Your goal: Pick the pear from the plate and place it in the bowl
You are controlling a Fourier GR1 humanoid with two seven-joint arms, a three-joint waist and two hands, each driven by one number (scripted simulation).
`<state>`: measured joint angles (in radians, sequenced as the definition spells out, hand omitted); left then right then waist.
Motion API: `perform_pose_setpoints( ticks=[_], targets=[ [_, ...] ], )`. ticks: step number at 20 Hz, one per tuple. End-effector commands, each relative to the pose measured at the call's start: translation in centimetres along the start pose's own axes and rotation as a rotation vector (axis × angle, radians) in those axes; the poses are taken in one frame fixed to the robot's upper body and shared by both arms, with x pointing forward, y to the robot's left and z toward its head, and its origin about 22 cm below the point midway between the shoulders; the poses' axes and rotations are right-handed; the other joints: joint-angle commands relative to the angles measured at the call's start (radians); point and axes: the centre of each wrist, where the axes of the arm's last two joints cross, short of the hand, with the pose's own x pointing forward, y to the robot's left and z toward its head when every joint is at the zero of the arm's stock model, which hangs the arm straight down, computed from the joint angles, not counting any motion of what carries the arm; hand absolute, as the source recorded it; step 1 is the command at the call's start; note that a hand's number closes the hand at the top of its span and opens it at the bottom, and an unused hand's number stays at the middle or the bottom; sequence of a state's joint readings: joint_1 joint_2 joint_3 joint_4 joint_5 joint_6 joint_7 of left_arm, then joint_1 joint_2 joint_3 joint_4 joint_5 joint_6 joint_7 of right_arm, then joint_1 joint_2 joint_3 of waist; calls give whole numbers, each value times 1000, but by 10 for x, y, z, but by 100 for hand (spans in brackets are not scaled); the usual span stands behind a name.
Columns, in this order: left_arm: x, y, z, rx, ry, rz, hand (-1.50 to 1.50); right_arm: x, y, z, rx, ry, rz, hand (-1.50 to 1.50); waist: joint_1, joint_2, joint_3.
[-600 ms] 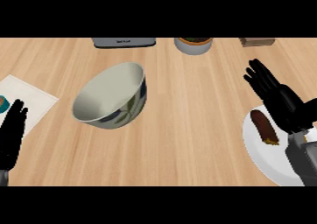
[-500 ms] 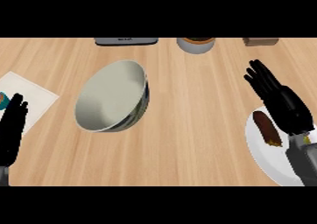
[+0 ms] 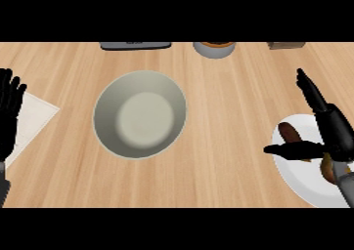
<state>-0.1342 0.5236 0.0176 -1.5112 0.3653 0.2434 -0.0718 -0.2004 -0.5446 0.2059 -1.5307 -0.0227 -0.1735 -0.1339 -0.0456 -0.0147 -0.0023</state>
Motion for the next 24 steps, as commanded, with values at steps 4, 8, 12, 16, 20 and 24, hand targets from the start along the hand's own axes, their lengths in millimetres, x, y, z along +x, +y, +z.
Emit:
perform_pose_setpoints(
  ticks=[4,8,12,16,20,24],
  targets=[
    [5,-4,-3,-18,-47,18,0,-4,22,88,-55,-73,295,-150,3,6,1],
    [12,-7,-9,-22,-50,20,0,28,-3,82,-84,11,511,-150,5,5,-2],
    [13,8,-9,-32,-54,23,0,65,-41,72,-89,173,647,-150,20,8,-3],
    [12,3,-14,-18,-38,12,0,91,-56,80,104,352,804,-150,4,8,-5],
    [13,-1,-10,-42,-41,27,0,112,-54,87,280,495,859,-150,26,8,-1],
    [20,-15,-22,-53,-61,45,0,124,-62,78,401,603,937,-150,38,15,0]
  ],
)
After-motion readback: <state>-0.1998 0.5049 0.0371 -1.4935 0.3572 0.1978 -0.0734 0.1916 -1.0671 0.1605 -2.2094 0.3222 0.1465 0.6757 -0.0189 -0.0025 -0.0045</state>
